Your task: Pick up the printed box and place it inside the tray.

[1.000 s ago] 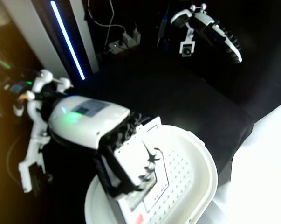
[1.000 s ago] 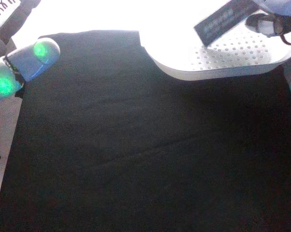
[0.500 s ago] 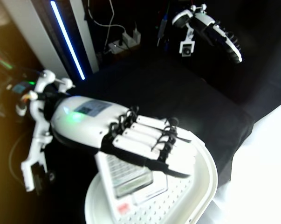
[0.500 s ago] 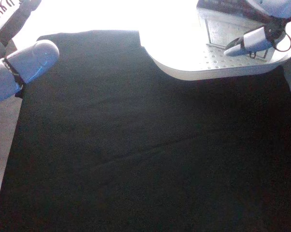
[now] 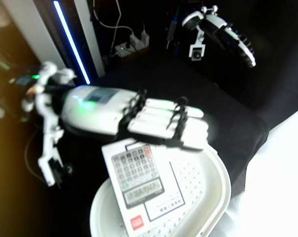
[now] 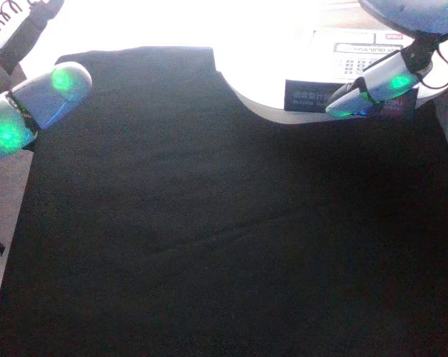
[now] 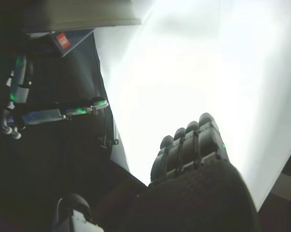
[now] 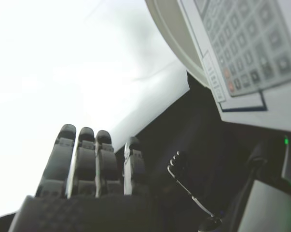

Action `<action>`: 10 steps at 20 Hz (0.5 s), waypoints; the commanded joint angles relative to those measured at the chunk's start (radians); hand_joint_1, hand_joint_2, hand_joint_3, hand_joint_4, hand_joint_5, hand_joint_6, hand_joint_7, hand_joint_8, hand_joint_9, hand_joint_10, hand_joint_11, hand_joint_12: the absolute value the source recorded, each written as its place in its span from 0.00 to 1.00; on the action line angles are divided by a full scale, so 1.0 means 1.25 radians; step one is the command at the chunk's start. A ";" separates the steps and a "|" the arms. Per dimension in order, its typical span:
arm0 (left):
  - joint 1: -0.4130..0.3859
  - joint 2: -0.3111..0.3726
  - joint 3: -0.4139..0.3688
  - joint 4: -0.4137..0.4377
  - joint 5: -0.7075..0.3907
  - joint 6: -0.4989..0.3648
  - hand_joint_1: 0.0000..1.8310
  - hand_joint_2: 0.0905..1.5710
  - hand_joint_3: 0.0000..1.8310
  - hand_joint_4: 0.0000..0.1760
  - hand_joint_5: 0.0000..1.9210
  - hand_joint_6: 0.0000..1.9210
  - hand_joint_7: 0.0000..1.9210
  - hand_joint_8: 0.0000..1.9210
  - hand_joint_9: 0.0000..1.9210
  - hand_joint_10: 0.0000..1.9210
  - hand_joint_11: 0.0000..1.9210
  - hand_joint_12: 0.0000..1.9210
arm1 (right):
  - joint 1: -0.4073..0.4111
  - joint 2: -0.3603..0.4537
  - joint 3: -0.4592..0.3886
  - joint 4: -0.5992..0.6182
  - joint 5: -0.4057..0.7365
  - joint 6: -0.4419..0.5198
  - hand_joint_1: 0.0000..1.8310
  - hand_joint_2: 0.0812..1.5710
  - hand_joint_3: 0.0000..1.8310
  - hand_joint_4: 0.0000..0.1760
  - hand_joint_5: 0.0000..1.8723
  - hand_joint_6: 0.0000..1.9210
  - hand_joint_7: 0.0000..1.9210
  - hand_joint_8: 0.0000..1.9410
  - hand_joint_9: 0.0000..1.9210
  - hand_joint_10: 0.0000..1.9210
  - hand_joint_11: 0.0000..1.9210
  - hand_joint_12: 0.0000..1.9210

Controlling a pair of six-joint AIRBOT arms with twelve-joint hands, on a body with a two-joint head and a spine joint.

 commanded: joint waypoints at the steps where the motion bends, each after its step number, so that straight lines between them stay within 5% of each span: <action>1: -0.006 0.000 0.005 0.002 -0.099 -0.004 0.00 0.51 0.01 0.00 0.00 0.00 0.00 0.00 0.00 0.00 0.00 0.00 | 0.013 0.005 0.006 -0.010 0.114 0.040 0.32 0.32 0.00 1.00 0.00 0.00 0.00 0.00 0.00 0.00 0.00 0.00; 6: -0.007 0.003 0.010 0.002 -0.103 -0.004 0.00 0.49 0.00 0.00 0.00 0.00 0.00 0.00 0.00 0.00 0.00 0.00 | 0.012 0.006 0.089 -0.122 0.211 0.456 0.33 0.33 0.00 1.00 0.00 0.00 0.00 0.00 0.00 0.00 0.00 0.00; 8: -0.008 0.010 0.008 0.002 -0.114 -0.001 0.02 0.48 0.00 0.37 0.00 0.00 0.00 0.00 0.00 0.00 0.00 0.00 | -0.001 0.007 0.100 -0.138 0.262 0.560 0.33 0.33 0.00 1.00 0.00 0.00 0.00 0.00 0.00 0.00 0.03 0.01; 10: -0.009 0.020 0.002 0.002 -0.117 0.013 0.03 0.47 0.00 0.46 0.00 0.00 0.00 0.00 0.00 0.00 0.00 0.00 | -0.019 0.012 0.098 -0.138 0.323 0.604 0.32 0.36 0.00 1.00 0.00 0.00 0.00 0.00 0.00 0.00 0.02 0.02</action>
